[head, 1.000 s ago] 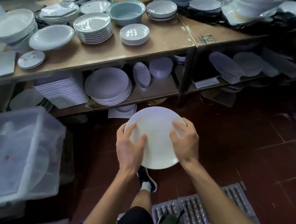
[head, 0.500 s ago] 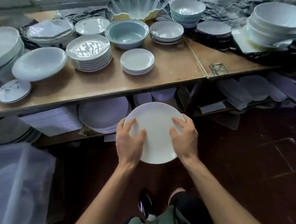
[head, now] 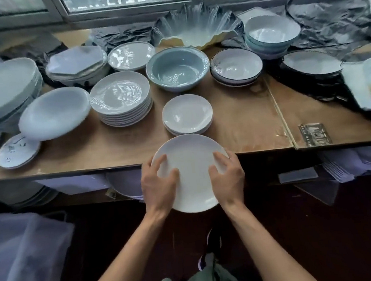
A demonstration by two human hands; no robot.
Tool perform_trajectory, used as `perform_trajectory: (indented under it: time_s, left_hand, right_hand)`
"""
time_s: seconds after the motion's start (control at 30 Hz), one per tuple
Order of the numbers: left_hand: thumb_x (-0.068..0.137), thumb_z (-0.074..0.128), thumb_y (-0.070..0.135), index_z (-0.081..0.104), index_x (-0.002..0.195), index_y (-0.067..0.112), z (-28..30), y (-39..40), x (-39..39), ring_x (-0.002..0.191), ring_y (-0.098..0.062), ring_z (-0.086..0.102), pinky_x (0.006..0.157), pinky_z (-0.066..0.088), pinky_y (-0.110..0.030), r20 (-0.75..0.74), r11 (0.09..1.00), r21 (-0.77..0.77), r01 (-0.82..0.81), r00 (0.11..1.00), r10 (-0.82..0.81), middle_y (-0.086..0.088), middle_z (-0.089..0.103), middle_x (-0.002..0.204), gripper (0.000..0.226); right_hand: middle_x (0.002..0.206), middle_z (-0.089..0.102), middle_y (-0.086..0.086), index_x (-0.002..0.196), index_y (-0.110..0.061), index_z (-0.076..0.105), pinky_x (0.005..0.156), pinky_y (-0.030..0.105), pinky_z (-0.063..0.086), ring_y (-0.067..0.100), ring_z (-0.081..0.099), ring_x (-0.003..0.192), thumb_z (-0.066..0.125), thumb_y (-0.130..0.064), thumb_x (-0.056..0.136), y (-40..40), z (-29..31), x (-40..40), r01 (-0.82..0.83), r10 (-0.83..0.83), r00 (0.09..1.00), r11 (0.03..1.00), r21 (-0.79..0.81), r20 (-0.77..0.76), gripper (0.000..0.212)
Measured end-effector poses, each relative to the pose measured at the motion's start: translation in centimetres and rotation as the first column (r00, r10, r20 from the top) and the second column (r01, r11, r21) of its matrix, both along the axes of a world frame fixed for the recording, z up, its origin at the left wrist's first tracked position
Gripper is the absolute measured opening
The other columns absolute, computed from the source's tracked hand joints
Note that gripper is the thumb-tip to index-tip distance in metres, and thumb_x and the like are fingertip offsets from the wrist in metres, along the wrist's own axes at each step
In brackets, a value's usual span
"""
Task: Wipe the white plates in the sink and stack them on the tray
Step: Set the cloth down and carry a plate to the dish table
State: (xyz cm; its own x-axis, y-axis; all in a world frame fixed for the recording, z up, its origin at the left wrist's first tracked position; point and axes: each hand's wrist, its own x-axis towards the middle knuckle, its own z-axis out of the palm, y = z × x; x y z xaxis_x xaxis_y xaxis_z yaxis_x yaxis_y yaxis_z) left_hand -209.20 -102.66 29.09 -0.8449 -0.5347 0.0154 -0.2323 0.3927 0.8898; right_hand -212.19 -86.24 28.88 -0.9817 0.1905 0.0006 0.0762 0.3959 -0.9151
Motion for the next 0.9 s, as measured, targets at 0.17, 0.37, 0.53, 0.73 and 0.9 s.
perform_trajectory:
  time_s: [0.17,0.37,0.53,0.73,0.9]
  left_hand:
    - [0.079,0.077,0.021,0.068,0.126,0.030,-0.9,0.4,-6.0,0.113,0.008,0.045,0.084,0.026,0.009,0.035,0.997,0.038,-0.062,0.998,0.061,0.016,0.050,0.131,0.048]
    - [0.081,0.076,0.017,0.067,0.127,0.029,-2.1,0.2,-11.9,0.107,0.018,0.045,0.084,0.027,0.009,0.066,0.996,0.075,-0.039,0.997,0.034,0.016,0.048,0.131,0.048]
    - [0.081,0.075,0.019,0.068,0.120,0.034,-3.5,-0.7,-16.7,0.110,0.012,0.042,0.090,0.031,-0.003,0.097,0.998,0.064,-0.006,0.995,0.000,0.016,0.049,0.132,0.042]
    - [0.081,0.074,0.018,0.069,0.110,0.035,-4.7,-2.7,-22.2,0.110,0.017,0.043,0.085,0.025,0.008,0.118,0.998,0.035,0.048,0.992,-0.052,0.012,0.049,0.136,0.034]
    - [0.080,0.073,0.017,0.068,0.103,0.033,-5.2,-4.0,-25.7,0.117,0.018,0.043,0.083,0.026,0.009,0.094,0.998,-0.014,0.058,0.994,-0.057,0.014,0.051,0.133,0.028]
  right_hand:
    - [0.144,0.051,-0.005,0.127,-0.014,0.067,0.102,0.010,0.036,0.010,0.051,0.129,0.063,-0.010,0.088,0.1,-0.5,-7.0,-0.062,0.062,0.998,0.997,0.034,-0.006,0.039]
    - [0.147,0.049,-0.005,0.130,-0.012,0.066,0.096,-0.008,0.025,0.008,0.045,0.133,0.063,-0.009,0.090,-0.1,-1.7,-12.7,-0.061,0.059,0.997,0.997,0.044,0.045,0.041]
    - [0.148,0.049,-0.003,0.130,-0.012,0.066,0.092,-0.009,0.023,0.011,0.045,0.134,0.064,-0.010,0.090,-1.1,-3.3,-17.3,-0.028,0.021,0.996,0.996,0.081,0.086,0.040]
    - [0.148,0.050,-0.003,0.128,-0.013,0.069,0.095,-0.008,0.022,0.011,0.046,0.134,0.066,-0.009,0.089,-3.1,-4.7,-22.1,0.029,-0.041,0.993,0.994,0.109,0.113,0.039]
    - [0.146,0.053,0.003,0.125,-0.011,0.070,0.098,-0.006,0.022,0.015,0.049,0.132,0.067,-0.006,0.087,-4.5,-5.4,-25.1,0.069,-0.080,0.994,0.986,0.149,0.073,0.038]
